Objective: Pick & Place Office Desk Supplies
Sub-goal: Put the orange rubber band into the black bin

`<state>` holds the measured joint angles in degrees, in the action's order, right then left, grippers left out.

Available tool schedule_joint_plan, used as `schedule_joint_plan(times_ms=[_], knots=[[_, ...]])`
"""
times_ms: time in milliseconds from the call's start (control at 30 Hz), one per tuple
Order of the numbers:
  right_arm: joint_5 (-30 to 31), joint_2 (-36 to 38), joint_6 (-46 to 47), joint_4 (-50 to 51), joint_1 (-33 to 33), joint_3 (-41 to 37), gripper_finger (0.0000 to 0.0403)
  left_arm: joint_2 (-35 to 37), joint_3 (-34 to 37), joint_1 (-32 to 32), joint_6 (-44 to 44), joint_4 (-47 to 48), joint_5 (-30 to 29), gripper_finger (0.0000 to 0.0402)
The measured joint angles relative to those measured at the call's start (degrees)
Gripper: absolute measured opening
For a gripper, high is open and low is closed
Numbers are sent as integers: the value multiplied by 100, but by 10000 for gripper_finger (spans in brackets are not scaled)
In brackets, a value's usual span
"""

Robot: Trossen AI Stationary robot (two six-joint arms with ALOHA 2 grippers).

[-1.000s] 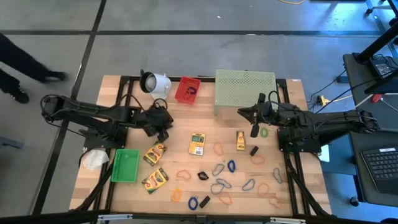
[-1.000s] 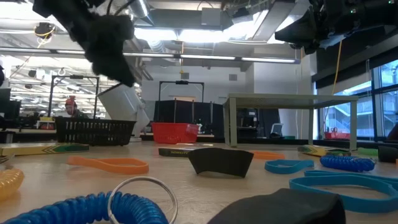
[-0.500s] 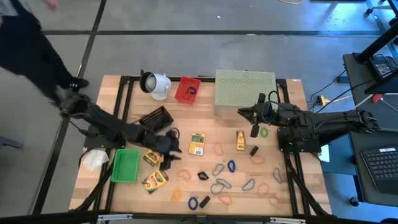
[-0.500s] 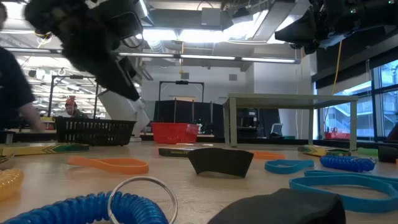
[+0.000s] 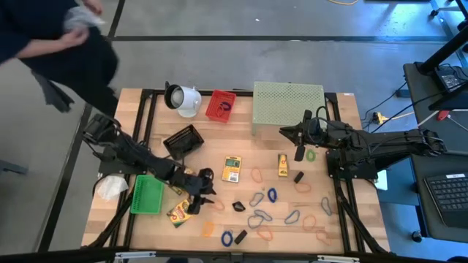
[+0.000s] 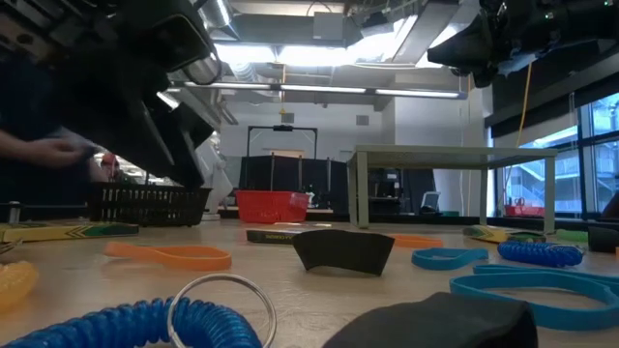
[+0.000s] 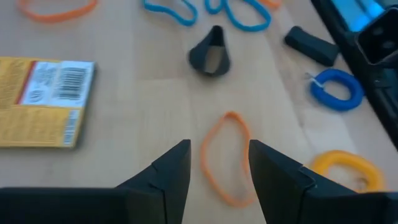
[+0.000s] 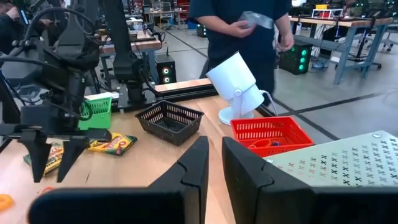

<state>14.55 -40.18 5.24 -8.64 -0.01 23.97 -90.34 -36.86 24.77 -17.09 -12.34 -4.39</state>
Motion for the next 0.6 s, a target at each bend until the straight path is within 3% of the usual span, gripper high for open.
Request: schedule_joint_plan(times_ms=[600], knots=[[-56,-62,220,5,0,0,49,-1091,-16,483,278,-736,-93,157]])
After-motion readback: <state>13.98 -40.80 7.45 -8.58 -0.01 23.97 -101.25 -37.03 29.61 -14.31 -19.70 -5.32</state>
